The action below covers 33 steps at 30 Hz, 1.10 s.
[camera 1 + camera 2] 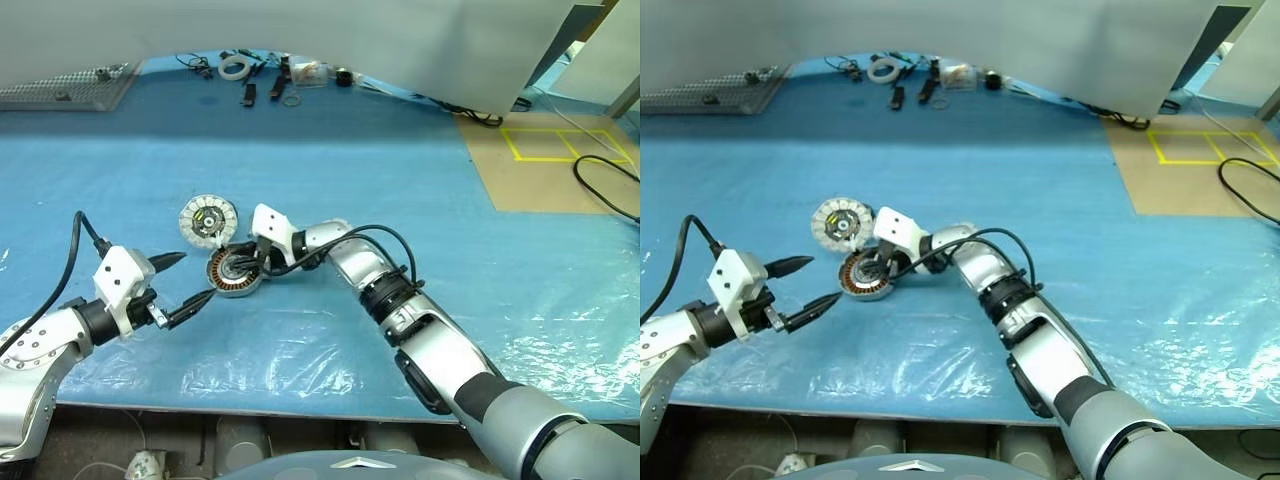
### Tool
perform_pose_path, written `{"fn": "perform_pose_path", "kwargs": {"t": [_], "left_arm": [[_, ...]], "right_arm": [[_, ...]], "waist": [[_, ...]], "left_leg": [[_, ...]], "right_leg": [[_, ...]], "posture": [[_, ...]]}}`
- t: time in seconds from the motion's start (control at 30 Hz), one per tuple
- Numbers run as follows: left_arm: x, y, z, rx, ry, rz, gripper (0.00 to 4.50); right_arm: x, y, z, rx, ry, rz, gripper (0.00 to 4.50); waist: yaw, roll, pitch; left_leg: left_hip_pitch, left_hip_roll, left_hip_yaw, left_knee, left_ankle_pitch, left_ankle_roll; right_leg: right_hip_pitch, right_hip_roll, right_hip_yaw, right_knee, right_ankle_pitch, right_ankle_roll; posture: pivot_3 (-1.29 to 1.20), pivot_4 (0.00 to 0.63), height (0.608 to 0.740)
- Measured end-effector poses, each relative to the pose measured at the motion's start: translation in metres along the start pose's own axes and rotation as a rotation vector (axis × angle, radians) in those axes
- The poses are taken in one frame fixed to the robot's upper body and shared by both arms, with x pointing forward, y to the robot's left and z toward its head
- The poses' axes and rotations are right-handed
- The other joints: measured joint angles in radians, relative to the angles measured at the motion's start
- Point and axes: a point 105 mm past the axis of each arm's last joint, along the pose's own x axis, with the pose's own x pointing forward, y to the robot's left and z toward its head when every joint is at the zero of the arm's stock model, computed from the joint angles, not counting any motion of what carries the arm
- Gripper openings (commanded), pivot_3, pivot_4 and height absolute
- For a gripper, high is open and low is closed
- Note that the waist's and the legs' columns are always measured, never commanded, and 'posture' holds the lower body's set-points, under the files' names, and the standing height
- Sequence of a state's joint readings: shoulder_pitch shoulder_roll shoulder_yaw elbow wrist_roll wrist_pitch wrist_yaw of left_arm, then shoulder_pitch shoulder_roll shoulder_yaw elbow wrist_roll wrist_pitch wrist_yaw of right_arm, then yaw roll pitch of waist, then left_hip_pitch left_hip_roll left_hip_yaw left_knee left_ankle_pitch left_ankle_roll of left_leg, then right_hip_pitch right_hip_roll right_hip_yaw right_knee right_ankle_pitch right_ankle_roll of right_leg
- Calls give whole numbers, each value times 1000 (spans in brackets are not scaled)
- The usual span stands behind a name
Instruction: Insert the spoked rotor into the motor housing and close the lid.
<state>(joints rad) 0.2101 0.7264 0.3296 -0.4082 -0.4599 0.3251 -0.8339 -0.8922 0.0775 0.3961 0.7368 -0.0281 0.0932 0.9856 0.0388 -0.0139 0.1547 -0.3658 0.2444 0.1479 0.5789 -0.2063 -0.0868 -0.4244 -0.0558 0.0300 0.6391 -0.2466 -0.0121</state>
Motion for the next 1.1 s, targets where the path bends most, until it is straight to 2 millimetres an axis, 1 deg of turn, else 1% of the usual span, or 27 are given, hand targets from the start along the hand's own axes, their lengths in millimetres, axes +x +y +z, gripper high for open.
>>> {"fn": "perform_pose_path", "kwargs": {"t": [0.13, 0.3, 0.47, 0.8, 1.1], "left_arm": [[0, -1, 0, -1, 0, -2, 4500], [-1, -2, -2, -5, 8, -5, 4500], [-2, -4, -5, -12, 17, -7, 4500], [-1, -4, -5, -2, 18, -6, 4500], [0, -4, -5, 3, 24, -7, 4500]], "right_arm": [[5, 3, -6, 16, 13, 5, 580], [6, 0, -11, 6, 36, -7, 580], [4, -5, -12, 8, 37, -22, 580], [3, -5, -13, 8, 34, -18, 580], [-4, -8, -15, 7, 41, -14, 580]], "waist": [[1, 0, 0], [0, 0, 0], [1, 0, 0], [1, 0, 0], [2, 0, 0]], "left_leg": [[0, 0, 0, 0, 0, 0], [0, 0, 0, 0, 0, 0], [0, 0, 0, 0, 0, 0], [0, 0, 0, 0, 0, 0], [0, 0, 0, 0, 0, 0]], "right_leg": [[0, 0, 0, 0, -1, -1], [0, 0, 0, 0, -2, -3], [0, 0, 0, 0, -2, -3], [0, 0, 0, 0, -2, -3], [0, 0, 0, 0, -2, -3]], "posture": [[0, 150, 740], [0, 150, 740], [0, 150, 740], [0, 150, 740], [0, 150, 740]]}}
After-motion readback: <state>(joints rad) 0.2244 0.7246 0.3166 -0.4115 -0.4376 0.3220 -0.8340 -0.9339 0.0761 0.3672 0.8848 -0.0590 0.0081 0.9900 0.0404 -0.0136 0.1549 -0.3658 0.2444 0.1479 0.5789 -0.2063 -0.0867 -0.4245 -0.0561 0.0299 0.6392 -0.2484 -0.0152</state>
